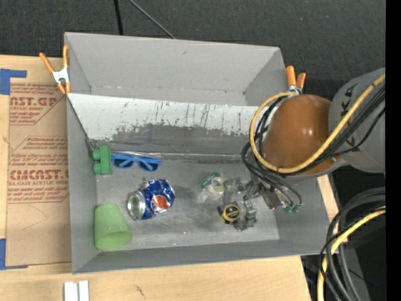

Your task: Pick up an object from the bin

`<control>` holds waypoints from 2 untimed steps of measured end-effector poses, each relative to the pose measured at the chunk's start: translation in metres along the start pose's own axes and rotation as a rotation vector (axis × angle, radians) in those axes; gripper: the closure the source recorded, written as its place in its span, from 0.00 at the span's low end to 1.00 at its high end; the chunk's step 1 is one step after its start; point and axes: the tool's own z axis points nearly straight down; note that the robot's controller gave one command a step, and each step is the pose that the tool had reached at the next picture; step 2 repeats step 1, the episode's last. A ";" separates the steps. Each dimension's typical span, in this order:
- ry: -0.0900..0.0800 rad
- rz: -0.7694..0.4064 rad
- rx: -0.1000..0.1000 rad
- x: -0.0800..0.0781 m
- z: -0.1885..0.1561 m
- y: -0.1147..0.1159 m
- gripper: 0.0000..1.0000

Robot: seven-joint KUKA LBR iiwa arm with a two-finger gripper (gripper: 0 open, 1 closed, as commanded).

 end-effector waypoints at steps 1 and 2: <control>0.002 -0.001 -0.001 -0.001 -0.047 0.001 1.00; 0.002 -0.001 -0.001 -0.001 -0.047 0.001 1.00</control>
Offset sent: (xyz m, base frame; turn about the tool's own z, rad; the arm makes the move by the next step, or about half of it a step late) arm 0.0001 0.0000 0.0449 0.0000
